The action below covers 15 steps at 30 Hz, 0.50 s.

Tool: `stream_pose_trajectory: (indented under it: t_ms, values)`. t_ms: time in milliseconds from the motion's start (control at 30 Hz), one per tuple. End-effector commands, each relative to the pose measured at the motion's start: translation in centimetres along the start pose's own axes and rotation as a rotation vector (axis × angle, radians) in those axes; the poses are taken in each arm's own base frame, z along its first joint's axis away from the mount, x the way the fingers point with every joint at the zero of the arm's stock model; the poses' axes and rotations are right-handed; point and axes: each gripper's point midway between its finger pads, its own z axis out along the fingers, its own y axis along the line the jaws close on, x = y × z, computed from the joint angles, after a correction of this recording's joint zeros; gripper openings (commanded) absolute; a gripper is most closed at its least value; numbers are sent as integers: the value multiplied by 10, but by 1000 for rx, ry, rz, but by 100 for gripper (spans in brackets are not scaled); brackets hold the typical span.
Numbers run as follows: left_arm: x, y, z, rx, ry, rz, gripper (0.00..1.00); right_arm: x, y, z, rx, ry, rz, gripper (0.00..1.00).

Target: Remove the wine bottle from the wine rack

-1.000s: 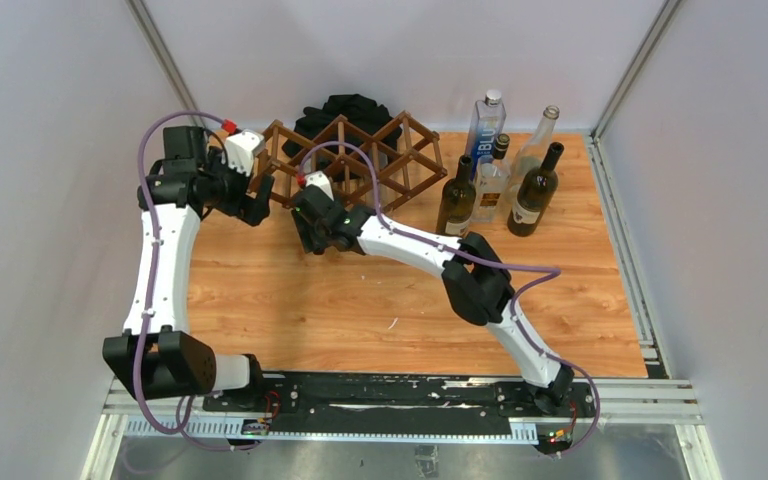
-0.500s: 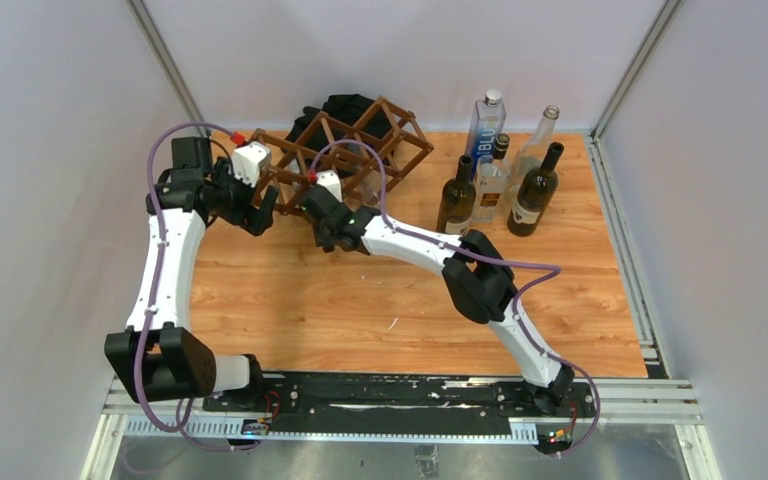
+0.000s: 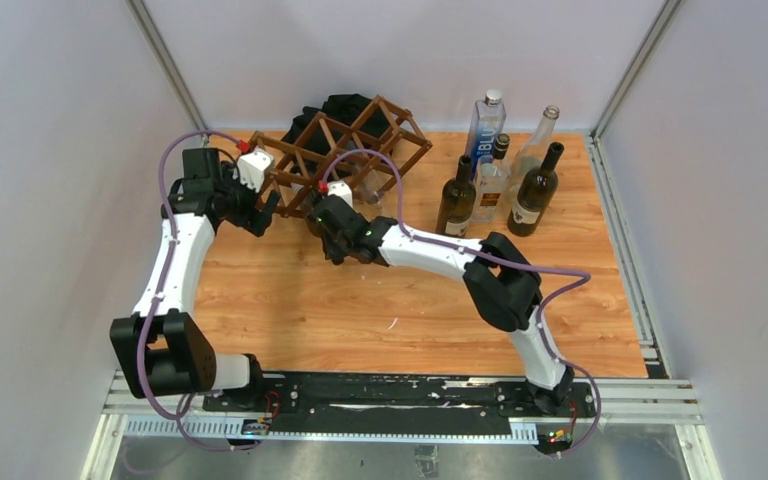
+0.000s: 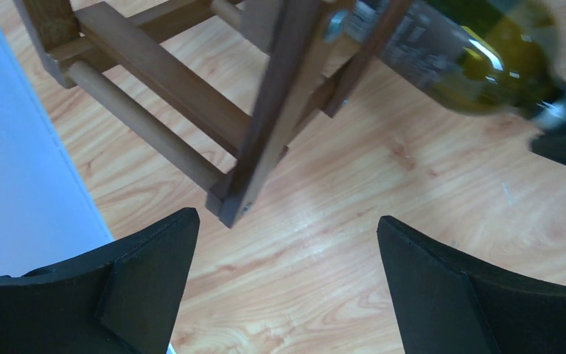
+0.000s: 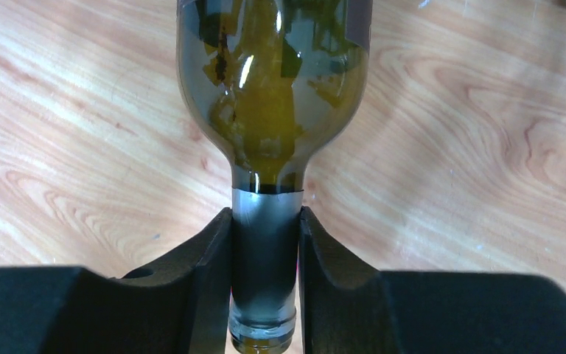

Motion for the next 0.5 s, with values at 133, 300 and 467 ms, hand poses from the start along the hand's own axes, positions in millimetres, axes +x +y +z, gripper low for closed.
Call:
stream_pose_trajectory:
  t_ms: [133,300,467]
  values:
    - [-3,49,20,-195,2,7,96,-11,19,-57,-108,-53,40,0]
    - [-10,68,32,-257,-5,-26,95,3,17,-77,-149,-15,57,0]
    - [-22,78,32,-284,-20,-37,94,20,19,-95,-191,55,72,0]
